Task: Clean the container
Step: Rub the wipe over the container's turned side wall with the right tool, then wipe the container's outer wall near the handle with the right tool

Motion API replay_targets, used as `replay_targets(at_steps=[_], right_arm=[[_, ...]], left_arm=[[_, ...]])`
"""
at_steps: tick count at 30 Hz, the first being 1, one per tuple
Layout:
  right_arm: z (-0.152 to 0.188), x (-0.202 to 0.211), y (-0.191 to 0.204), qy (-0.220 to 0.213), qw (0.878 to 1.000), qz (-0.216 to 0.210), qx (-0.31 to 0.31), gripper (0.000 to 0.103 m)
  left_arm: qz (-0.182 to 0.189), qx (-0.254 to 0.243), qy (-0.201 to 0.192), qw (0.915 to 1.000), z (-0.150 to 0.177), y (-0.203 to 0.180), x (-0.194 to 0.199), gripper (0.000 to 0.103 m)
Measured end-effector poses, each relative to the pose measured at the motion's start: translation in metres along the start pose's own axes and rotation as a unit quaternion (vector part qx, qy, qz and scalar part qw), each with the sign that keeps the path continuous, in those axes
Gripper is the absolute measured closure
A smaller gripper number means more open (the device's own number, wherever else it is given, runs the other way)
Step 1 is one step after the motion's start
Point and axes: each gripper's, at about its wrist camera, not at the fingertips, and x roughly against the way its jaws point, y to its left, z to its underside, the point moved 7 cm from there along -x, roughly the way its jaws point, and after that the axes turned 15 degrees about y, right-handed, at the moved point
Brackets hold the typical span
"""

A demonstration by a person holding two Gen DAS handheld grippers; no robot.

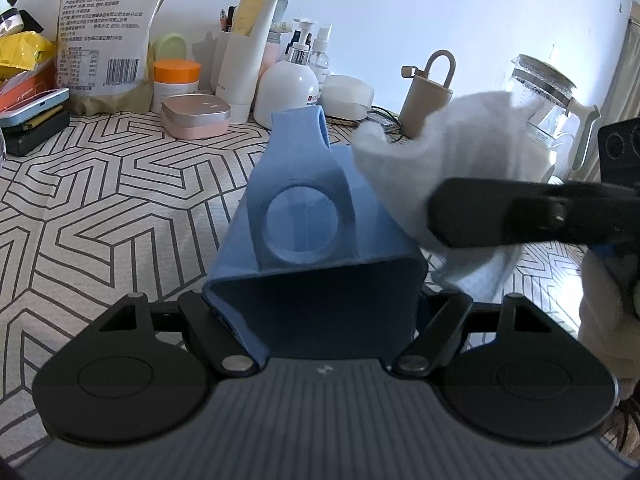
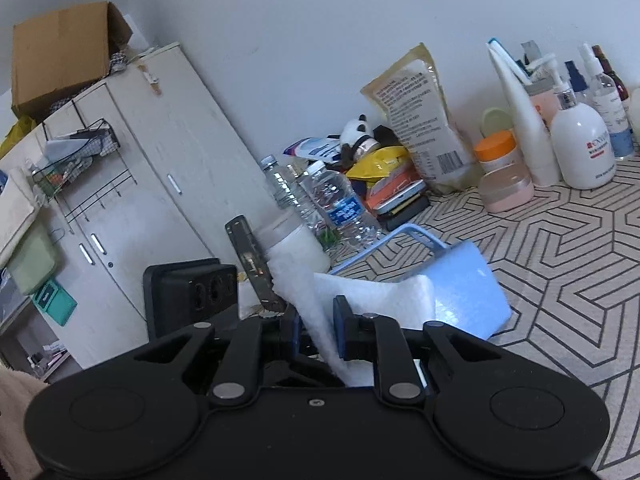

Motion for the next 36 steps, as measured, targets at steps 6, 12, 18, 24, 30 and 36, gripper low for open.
replay_targets(at_steps=[6,12,18,24,30,36], right_arm=[[0.000,0.004,-0.004,0.002,0.999,0.045,0.018,0.086],[0.000,0.006,-0.014,-0.002,0.998,0.061,0.002,0.086],[0.000,0.006,-0.017,-0.006,0.999,0.037,-0.011,0.081],[0.002,-0.001,0.000,0.012,0.999,-0.037,0.000,0.081],[0.005,-0.008,0.002,0.028,0.999,-0.025,0.005,0.085],[0.004,-0.003,-0.006,0.020,1.000,-0.014,-0.012,0.087]], left_arm=[[0.004,-0.001,0.002,1.0000,0.000,0.000,0.000,0.026],[0.005,-0.001,0.002,1.0000,0.000,0.000,0.000,0.026],[0.005,0.001,0.001,1.0000,0.000,0.001,-0.001,0.026],[0.000,-0.007,0.003,1.0000,0.000,-0.001,-0.002,0.026],[-0.007,-0.019,0.006,0.9998,0.001,-0.004,-0.003,0.026],[-0.006,-0.019,0.006,0.9998,0.001,-0.004,-0.002,0.026]])
